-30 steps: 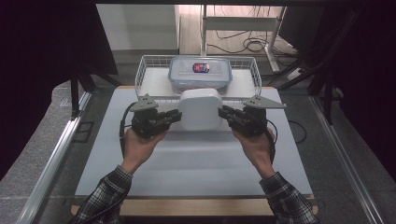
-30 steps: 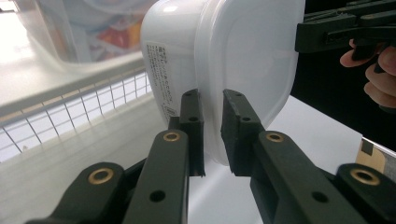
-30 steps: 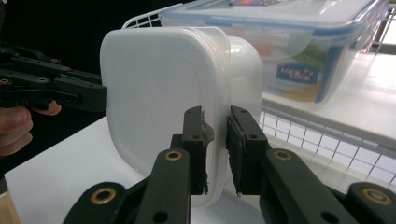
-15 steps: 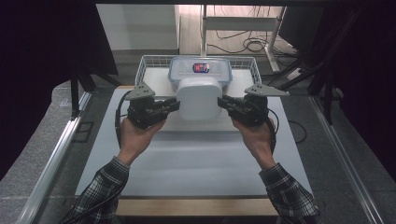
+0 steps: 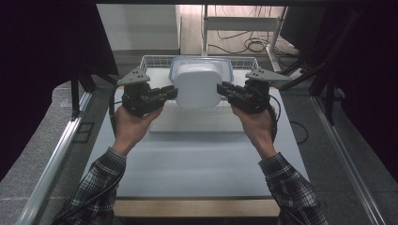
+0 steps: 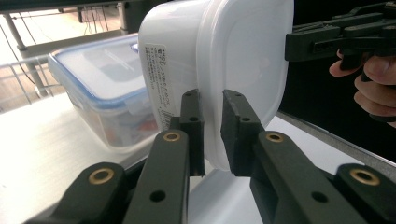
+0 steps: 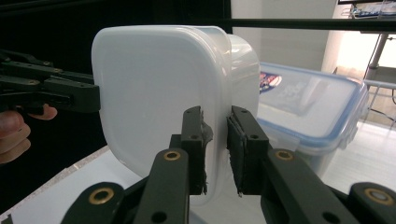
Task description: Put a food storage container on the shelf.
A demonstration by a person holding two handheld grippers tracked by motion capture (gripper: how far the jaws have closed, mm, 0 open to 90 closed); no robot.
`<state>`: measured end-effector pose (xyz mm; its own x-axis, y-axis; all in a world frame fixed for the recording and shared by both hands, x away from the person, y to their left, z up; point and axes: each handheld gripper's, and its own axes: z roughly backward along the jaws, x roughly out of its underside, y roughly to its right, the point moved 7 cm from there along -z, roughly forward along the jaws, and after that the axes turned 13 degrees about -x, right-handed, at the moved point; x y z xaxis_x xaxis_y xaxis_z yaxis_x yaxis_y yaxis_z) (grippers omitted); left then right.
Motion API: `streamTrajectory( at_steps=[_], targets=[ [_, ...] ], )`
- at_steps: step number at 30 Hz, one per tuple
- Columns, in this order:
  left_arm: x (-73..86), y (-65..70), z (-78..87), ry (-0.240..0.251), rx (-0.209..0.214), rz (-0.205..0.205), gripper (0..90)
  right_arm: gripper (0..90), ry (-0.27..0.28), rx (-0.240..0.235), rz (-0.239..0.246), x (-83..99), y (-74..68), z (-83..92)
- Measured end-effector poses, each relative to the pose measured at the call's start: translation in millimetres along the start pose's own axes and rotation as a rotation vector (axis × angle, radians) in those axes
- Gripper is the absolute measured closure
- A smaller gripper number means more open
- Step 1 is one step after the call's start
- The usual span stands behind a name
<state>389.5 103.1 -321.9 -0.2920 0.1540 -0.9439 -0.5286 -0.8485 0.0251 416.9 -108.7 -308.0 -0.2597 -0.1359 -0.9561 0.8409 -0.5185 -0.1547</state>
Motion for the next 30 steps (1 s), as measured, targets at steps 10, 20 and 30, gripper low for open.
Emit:
streamTrajectory(
  at_steps=[10, 20, 30],
  targets=[
    [-19.2, -4.8, -1.8, 0.018, 0.008, 0.009, 80.0, 76.3, 0.021, 0.015, 0.001, -17.6, 6.3, -1.6],
    [-31.0, -10.9, -11.0, 0.015, 0.001, 0.014, 79.7, 75.6, 0.036, 0.034, -0.004, -29.0, 14.1, -5.4],
    [-37.5, -15.3, -20.1, 0.025, -0.002, 0.037, 78.9, 75.1, 0.042, 0.053, -0.016, -34.6, 24.0, -10.6]
  ],
)
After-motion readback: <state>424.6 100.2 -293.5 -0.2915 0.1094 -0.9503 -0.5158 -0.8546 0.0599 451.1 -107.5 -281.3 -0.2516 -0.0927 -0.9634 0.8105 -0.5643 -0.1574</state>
